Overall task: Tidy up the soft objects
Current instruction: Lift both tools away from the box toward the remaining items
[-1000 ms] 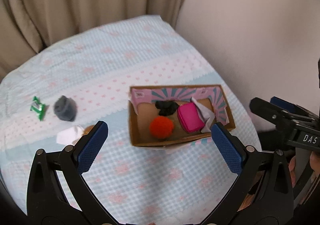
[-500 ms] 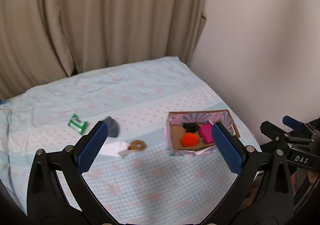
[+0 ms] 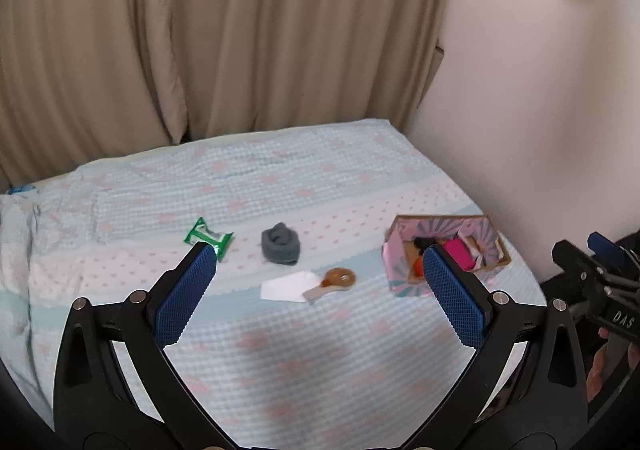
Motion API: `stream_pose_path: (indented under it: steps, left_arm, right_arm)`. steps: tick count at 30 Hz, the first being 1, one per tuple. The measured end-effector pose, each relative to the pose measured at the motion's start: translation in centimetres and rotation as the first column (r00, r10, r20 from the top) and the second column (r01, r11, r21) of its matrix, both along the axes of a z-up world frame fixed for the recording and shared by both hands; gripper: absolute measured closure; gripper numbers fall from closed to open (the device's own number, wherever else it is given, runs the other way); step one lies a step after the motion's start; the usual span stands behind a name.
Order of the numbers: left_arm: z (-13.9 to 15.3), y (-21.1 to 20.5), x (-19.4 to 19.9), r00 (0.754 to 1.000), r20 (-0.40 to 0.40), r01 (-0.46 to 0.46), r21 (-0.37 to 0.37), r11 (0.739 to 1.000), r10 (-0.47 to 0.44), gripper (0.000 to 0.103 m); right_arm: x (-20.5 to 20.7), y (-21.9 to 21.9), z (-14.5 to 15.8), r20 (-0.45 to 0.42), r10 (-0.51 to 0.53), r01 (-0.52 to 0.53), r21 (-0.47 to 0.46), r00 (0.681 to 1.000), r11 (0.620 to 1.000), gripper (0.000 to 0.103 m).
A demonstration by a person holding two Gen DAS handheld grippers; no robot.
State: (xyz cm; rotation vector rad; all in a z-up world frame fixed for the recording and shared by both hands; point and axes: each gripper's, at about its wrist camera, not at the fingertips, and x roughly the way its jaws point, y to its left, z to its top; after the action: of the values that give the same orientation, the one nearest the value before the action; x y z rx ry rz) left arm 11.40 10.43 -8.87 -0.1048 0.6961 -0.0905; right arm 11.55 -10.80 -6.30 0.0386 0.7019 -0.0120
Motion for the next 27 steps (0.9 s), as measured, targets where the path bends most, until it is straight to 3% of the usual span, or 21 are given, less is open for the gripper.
stream_pose_path:
  steps: [6,13,19,27]
  left_arm:
    - [-2.8,4.5,2.7,0.998,-0.048,0.035,0.029,0.999,-0.034,0.000]
    - [-7.6,7.1,8.4,0.991,-0.119,0.063,0.028,0.998,-0.059,0.000]
    - [-13.9,7.8,14.7,0.980,-0.178,0.091,0.006,0.996,-0.089,0.000]
    - [-25.2,6.0,22.8,0.952,-0.264,0.153,-0.029,0.988,-0.155,0.001]
  right_arm:
    - [1.1,4.0,-2.4,-0.033,-0.020,0.022,0.049,0.999,0.999,0.000]
    - [5.1,7.7,-7.5,-0.086,-0.032,0.039,0.074,0.996,0.997,0.000]
    - [9.8,9.0,-12.8,-0.155,-0.093,0.111,0.111,0.984,0.988,0.000]
    - [15.8,10.3,-24.2,-0.236,-0.125,0.145,0.070,0.964,0.987,0.000]
